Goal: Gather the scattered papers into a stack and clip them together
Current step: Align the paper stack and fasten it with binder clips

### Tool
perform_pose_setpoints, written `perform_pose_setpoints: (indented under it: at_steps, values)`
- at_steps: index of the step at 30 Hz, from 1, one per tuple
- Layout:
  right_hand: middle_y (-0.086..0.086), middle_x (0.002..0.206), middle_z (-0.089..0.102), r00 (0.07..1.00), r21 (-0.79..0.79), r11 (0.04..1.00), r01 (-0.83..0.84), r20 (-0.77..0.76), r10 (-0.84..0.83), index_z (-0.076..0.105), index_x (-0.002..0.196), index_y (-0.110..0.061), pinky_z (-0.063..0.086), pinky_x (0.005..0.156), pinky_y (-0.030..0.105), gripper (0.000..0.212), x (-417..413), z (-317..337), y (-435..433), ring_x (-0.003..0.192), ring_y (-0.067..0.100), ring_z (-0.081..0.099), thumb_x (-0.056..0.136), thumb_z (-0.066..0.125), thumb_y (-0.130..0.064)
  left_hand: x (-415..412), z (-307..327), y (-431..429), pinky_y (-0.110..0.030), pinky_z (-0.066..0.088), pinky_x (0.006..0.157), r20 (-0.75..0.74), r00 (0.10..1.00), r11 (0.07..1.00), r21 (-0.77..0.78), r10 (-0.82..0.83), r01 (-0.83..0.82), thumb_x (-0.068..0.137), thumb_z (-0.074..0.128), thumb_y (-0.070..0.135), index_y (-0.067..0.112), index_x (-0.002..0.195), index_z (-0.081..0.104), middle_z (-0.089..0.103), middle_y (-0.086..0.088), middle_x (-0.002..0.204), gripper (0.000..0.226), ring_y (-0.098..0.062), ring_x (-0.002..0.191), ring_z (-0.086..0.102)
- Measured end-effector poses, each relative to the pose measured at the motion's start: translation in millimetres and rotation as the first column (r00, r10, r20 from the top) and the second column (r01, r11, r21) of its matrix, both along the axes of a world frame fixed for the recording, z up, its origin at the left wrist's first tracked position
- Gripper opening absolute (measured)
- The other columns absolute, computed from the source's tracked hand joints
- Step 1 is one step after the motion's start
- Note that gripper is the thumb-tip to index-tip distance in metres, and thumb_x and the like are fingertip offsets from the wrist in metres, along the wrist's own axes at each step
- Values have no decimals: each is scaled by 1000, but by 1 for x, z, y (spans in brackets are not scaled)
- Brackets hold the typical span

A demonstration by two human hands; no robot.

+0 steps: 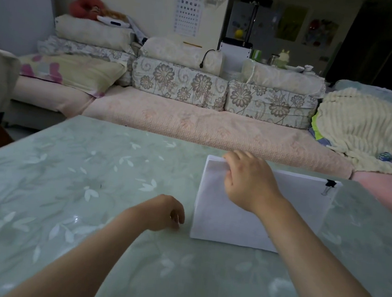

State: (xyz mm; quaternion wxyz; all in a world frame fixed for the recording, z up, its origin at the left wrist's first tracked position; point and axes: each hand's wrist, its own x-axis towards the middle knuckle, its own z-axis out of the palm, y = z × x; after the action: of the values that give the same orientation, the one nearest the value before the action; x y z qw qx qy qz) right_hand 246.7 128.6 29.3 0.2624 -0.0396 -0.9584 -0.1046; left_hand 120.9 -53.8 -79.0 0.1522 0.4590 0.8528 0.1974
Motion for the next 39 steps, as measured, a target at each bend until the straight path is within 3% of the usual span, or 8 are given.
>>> perform_pose_setpoints:
  at_steps: [5,11,17,21,29,32,36,39]
  values:
    - [5,96,62,1000,-37,999,-28,4,28,59,106,-11,37,73,36,31,5,0,0,88,29,57,80,43,-18,40,11,-7,-16,50,57,215,972,988,-103,-93,118,71,83,21,24,78,69,70,8,71,16,-5,58,64]
    - [6,108,64,999,-98,994,-42,7,43,59,113,-11,41,85,39,28,8,2,1,100,28,57,86,51,-13,73,18,7,-21,47,76,-184,966,984,-47,-180,175,72,77,47,34,108,65,70,18,97,41,0,84,59]
    - [5,103,62,998,-83,995,-54,-22,53,58,107,-13,41,80,38,25,6,2,3,97,28,57,85,49,-19,57,86,22,-21,42,77,-403,872,684,721,279,114,88,61,23,14,112,56,53,8,99,26,-8,86,50]
    - [6,101,63,996,-115,990,-81,-41,77,60,107,-11,44,81,39,24,5,0,4,95,29,58,85,51,-17,35,93,37,-21,29,99,-270,938,796,605,217,-9,96,53,24,14,134,46,45,-1,127,40,-13,118,42]
    - [11,127,56,973,-10,994,-109,-206,105,58,130,-5,39,104,43,54,22,-11,5,120,32,48,79,65,-21,38,90,47,-37,41,81,-135,987,835,550,89,0,101,43,23,12,108,46,57,-6,104,14,-21,94,52]
    - [6,102,60,917,-24,950,-312,-268,295,66,103,-10,48,83,36,24,36,-15,-2,94,26,55,79,62,-11,39,93,46,-37,41,75,-143,986,843,537,82,8,101,42,23,13,102,45,56,-5,98,11,-22,89,51]
    - [-5,82,69,941,-467,872,-150,205,271,70,90,-20,54,74,34,12,41,-33,-24,76,16,63,83,61,-22,45,97,43,-32,31,66,-147,982,857,515,116,-24,100,40,21,12,103,45,50,0,93,11,-19,82,45]
    - [-9,103,72,750,-565,816,119,590,299,74,108,-24,50,88,21,29,40,-57,-33,92,3,63,85,69,-40,46,99,43,-32,32,66,-155,981,863,504,116,-22,100,40,22,13,105,47,51,2,96,12,-18,83,45]
